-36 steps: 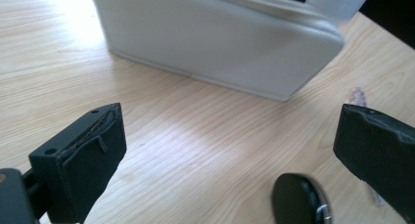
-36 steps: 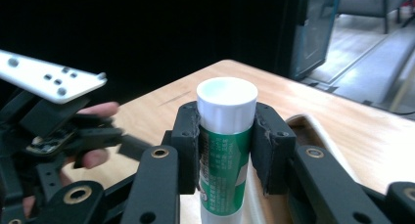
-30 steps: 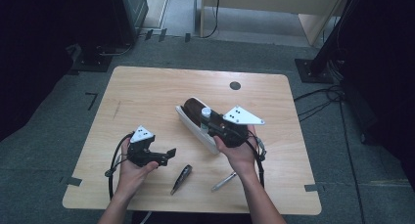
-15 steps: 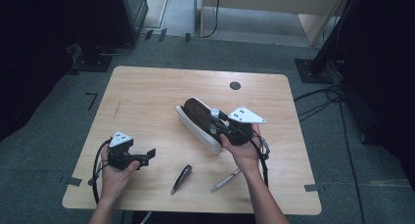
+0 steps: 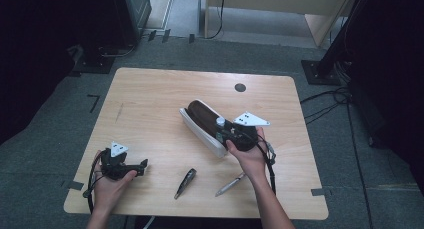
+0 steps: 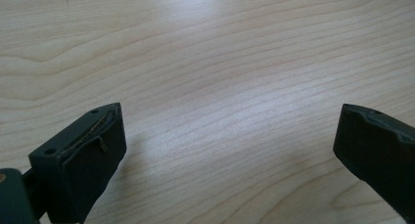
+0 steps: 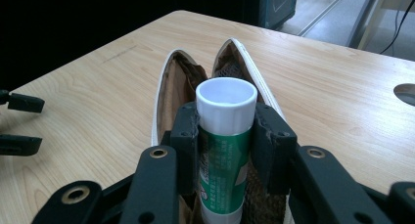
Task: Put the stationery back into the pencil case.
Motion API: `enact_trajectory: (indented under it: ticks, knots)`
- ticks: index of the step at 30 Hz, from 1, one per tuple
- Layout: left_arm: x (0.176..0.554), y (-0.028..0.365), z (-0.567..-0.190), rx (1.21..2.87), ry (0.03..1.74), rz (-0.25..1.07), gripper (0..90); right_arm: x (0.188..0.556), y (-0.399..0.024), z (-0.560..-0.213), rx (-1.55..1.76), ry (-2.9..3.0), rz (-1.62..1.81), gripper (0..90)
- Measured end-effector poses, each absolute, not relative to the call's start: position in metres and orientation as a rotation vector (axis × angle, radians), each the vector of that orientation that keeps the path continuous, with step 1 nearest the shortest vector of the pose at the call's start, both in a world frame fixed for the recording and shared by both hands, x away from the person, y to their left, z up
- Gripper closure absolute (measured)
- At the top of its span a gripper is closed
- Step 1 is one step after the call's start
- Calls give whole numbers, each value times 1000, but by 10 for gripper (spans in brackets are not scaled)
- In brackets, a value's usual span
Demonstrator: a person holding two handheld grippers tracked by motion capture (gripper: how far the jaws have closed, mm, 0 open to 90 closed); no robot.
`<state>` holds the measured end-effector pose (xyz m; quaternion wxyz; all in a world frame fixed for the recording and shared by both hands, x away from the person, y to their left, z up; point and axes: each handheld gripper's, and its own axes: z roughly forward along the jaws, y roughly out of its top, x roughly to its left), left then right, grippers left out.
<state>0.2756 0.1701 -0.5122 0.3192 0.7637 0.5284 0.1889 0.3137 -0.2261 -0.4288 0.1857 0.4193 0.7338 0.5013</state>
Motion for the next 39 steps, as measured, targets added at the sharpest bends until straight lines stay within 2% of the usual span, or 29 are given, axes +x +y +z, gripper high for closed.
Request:
enact_trajectory:
  ticks: [7,19,29,37,39]
  knots:
    - [276,168,-513,2017,1382,500,0,315,-224,-428,1182,2073,1434,619]
    - [274,169,-513,2014,1369,486,0,318,-219,-424,1180,2057,1450,623]
    - [269,159,-507,1982,1306,396,0,309,-223,-416,1166,2039,1478,616]
    - [254,137,-498,1981,1200,302,77,298,-227,-412,1165,2004,1463,502]
    - [249,132,-497,1977,1178,286,147,295,-229,-411,1168,1994,1451,463]
